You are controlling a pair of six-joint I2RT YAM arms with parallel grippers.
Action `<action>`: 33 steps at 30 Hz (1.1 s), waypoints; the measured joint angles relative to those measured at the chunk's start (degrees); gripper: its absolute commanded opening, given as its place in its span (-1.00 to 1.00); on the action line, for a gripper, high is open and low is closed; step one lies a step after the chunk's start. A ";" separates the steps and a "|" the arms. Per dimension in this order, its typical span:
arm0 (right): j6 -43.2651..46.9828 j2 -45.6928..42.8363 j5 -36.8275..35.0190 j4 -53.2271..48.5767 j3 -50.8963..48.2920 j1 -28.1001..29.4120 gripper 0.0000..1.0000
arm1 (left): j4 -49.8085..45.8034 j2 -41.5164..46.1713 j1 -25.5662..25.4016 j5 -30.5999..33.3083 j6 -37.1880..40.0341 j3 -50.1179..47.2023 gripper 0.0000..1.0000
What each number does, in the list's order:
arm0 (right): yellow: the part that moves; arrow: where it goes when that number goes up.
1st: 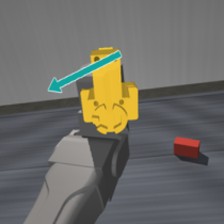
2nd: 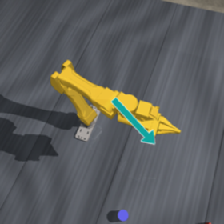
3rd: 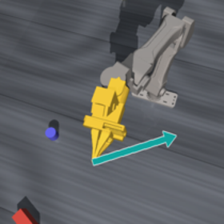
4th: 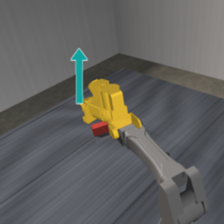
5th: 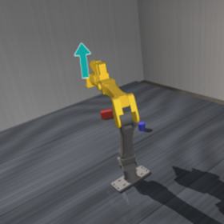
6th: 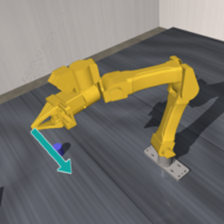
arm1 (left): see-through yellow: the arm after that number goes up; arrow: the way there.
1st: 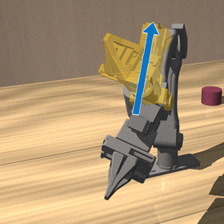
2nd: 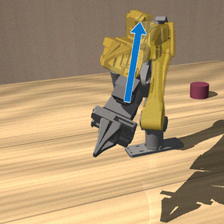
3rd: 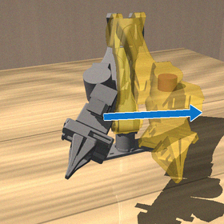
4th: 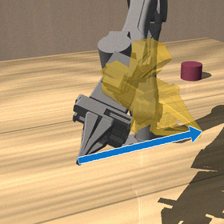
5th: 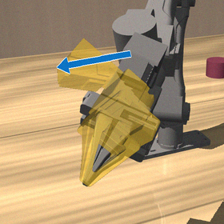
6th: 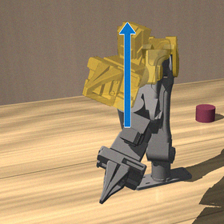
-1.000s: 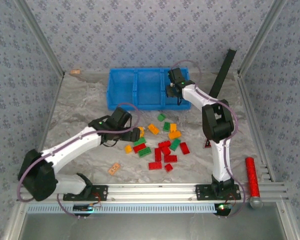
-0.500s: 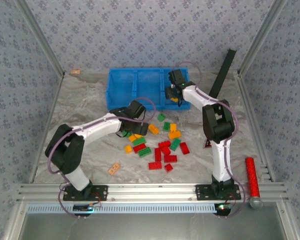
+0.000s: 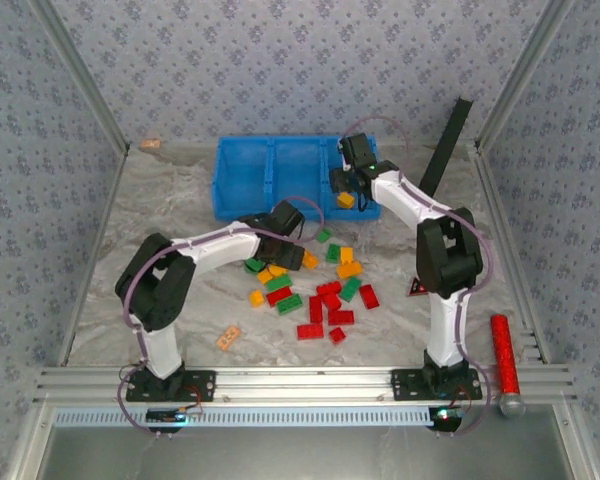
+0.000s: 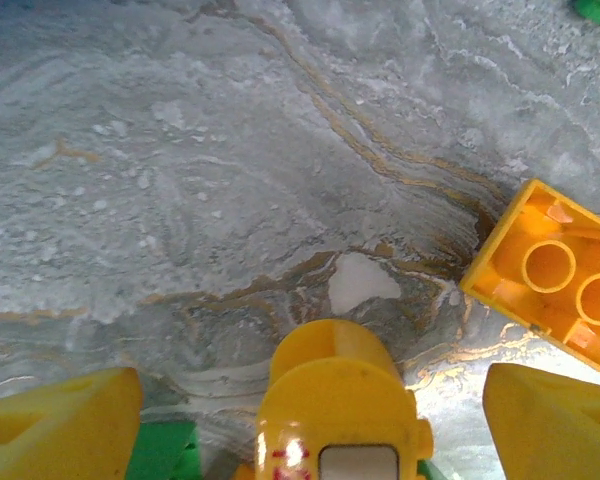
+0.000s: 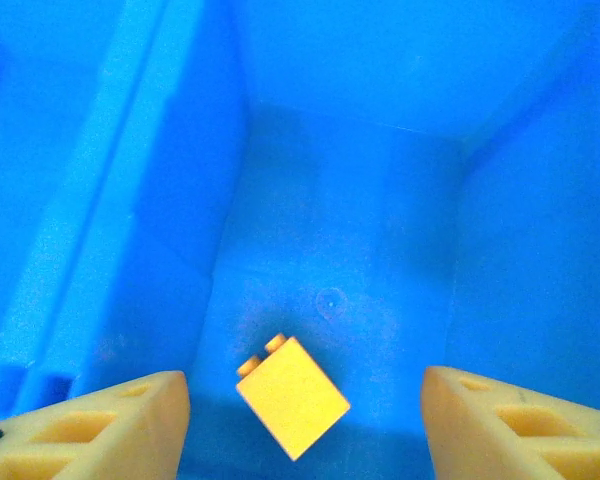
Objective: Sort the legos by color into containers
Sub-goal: Place the lego in the container, then pick up the lego from the center of the table.
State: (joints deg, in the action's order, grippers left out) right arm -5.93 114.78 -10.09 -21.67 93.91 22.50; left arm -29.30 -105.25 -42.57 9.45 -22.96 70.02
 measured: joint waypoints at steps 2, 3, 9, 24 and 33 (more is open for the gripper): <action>0.00 -1.90 0.28 -0.13 -1.25 0.22 0.28 | -0.02 -1.51 -0.28 0.00 -0.04 0.52 0.58; 0.00 -2.78 0.37 -0.17 -1.86 0.31 0.28 | -0.04 -2.21 -0.33 0.00 -0.09 0.76 0.53; -0.35 -9.35 0.50 -1.01 -7.45 0.42 0.29 | -0.13 -4.59 -0.70 -0.42 -0.31 1.53 0.13; -9.27 -35.58 4.00 -5.60 -32.30 -0.42 0.32 | -2.49 -5.11 -1.84 -1.07 -0.57 4.17 -0.41; -19.37 -44.17 6.05 -5.99 -47.32 -0.44 0.31 | -6.40 -4.76 -5.27 -0.37 2.47 22.14 -0.43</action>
State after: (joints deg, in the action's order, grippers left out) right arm -25.30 70.61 -4.03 -27.66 46.59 22.06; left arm -35.70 -110.02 -47.83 9.08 -20.49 92.16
